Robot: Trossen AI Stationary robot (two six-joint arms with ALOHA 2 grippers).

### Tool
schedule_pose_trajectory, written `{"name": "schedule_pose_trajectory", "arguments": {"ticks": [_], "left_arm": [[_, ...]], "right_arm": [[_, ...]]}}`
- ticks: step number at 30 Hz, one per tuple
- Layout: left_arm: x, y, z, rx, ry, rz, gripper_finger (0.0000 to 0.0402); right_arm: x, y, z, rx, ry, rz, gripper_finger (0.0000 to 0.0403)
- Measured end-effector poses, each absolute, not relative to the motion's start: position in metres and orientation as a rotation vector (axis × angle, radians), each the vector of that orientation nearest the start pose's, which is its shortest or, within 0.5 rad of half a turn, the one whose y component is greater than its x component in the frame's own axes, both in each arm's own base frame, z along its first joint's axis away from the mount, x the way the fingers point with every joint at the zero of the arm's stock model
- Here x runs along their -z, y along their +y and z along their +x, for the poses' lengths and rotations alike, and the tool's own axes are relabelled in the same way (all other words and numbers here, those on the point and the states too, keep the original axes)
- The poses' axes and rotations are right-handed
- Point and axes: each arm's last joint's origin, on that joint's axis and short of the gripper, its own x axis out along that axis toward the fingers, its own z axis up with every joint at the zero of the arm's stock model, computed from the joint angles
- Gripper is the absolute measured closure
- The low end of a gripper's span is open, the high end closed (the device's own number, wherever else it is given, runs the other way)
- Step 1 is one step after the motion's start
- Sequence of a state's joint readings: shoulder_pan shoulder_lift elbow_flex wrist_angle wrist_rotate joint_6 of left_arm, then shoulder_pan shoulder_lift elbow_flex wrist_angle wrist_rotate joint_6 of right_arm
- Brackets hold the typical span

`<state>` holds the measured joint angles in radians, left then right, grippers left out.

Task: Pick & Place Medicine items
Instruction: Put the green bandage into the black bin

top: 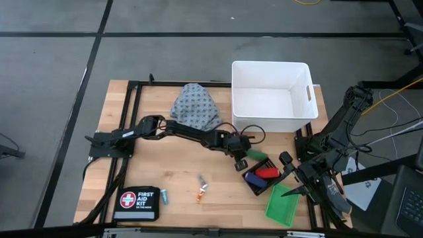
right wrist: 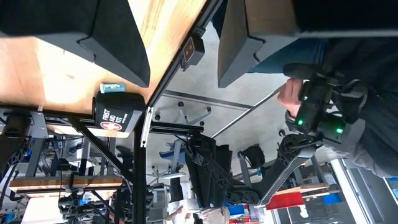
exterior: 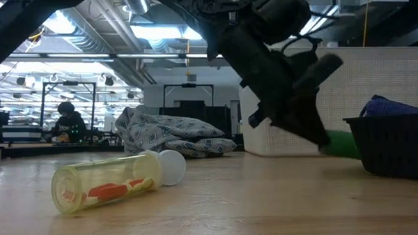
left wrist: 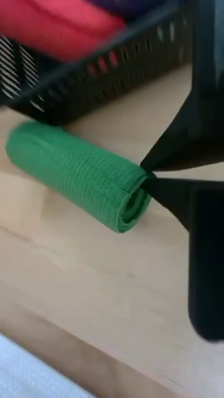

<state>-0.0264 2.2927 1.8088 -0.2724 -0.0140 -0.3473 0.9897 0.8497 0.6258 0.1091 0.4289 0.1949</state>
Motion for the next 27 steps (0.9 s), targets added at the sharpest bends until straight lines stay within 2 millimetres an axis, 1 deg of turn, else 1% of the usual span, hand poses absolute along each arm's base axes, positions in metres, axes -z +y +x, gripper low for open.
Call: {"name": "schedule_pose_trajectory", "arguments": {"ticks": [3,6,10,13,17,19,21,24,27], "left_arm": [[-0.179,-0.017,0.509,-0.068,0.743,-0.321,0.0397],[-0.185,-0.025,0.507,-0.028,0.747,-0.297,0.0379],[-0.194,-0.044,0.503,0.015,0.764,-0.235,0.0325],[-0.201,-0.062,0.502,-0.012,0.759,-0.169,0.0279],[-0.210,-0.078,0.500,-0.074,0.738,-0.042,0.0227],[-0.215,-0.078,0.502,-0.121,0.708,0.006,0.0208],[-0.218,-0.074,0.503,-0.159,0.692,0.015,0.0194],[-0.221,-0.060,0.506,-0.169,0.686,-0.044,0.0181],[-0.220,-0.044,0.509,-0.161,0.686,-0.112,0.0179]], "right_arm": [[-0.295,0.153,0.115,-0.549,0.143,0.117,0.0213],[-0.295,0.153,0.115,-0.552,0.144,0.117,0.0213],[-0.294,0.153,0.115,-0.551,0.150,0.116,0.0213],[-0.294,0.153,0.115,-0.551,0.152,0.114,0.0213],[-0.294,0.153,0.115,-0.550,0.154,0.112,0.0213],[-0.294,0.153,0.115,-0.550,0.154,0.113,0.0213],[-0.294,0.153,0.115,-0.550,0.156,0.120,0.0213],[-0.294,0.153,0.115,-0.549,0.160,0.134,0.0213],[-0.294,0.153,0.115,-0.548,0.161,0.137,0.0213]]}}
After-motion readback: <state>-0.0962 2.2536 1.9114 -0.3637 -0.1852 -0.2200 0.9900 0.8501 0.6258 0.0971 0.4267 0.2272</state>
